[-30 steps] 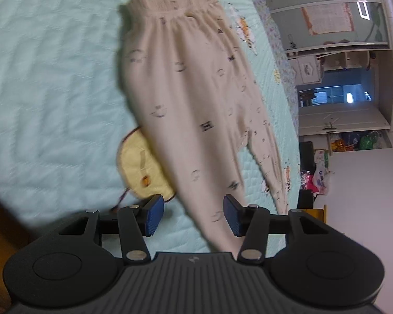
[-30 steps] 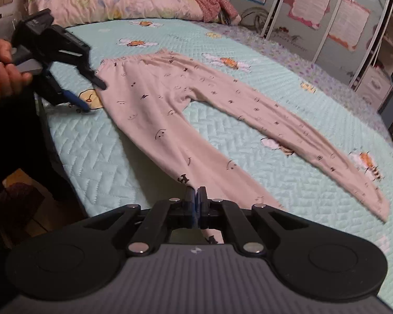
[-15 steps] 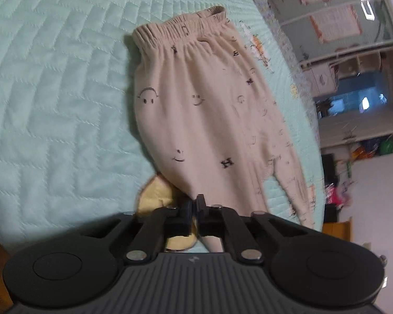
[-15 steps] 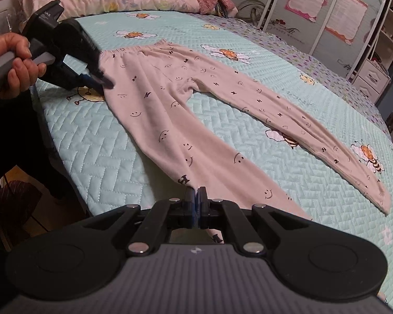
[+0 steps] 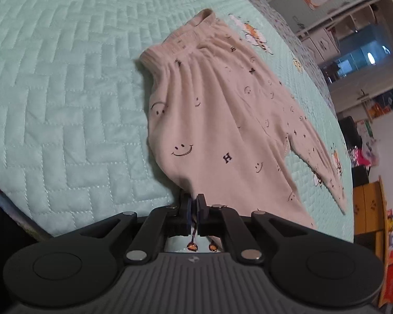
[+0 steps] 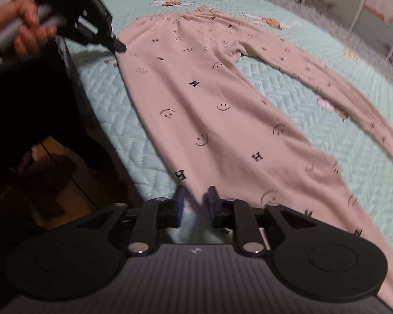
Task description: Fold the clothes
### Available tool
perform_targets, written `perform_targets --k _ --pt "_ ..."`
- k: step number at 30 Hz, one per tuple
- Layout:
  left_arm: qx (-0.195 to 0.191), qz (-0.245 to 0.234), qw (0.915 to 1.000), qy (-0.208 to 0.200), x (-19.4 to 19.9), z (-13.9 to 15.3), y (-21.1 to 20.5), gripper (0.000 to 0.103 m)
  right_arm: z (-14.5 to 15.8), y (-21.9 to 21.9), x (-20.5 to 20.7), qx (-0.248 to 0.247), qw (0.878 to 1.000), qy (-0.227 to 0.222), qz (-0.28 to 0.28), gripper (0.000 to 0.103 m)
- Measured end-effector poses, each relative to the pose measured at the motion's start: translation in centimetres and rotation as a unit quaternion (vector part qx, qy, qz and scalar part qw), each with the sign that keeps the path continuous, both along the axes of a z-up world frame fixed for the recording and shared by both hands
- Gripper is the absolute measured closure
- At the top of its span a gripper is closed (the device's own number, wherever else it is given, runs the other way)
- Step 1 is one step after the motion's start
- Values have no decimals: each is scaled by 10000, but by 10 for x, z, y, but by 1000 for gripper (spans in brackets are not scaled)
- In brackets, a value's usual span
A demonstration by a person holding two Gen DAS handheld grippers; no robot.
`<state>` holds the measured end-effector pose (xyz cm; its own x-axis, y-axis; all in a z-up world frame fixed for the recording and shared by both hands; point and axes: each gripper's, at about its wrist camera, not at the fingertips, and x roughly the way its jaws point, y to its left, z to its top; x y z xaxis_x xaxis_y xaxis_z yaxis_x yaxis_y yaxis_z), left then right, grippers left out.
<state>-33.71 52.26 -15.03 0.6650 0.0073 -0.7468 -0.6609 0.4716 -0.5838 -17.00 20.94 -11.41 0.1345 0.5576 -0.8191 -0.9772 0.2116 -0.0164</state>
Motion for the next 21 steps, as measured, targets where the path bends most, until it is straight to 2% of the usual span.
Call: perform_targets --k 2,4,6,9,12,14,16,18,21 --pt "88 1 9999 62 -4 7 -2 98 9 -13 8 222 9987 455 -115 65" --pt "182 12 9998 122 -9 14 -4 97 19 -31 23 602 9930 898 -466 64" --pt "375 2 9992 104 -14 24 -10 97 27 -47 40 993 9853 1054 -901 64" --pt "772 -525 9956 -23 2 43 -29 97 36 -59 67 1423 9737 1040 -1445 64" --pt "1124 -1117 9872 -175 24 62 -49 94 38 -45 88 1486 9723 780 -1625 64" --pt "1162 -1412 9826 -321 47 69 -58 88 37 -30 101 1470 9724 658 -1686 64" --pt "1122 -1473 9818 -420 68 70 -61 84 34 -12 111 1494 9702 742 -1759 64" --pt "1151 -1512 9807 -460 86 70 -61 84 29 3 119 1611 9640 1012 -1856 64" --pt "1352 -1476 9791 -356 110 63 -55 84 20 25 135 1948 9444 1772 -1968 64"
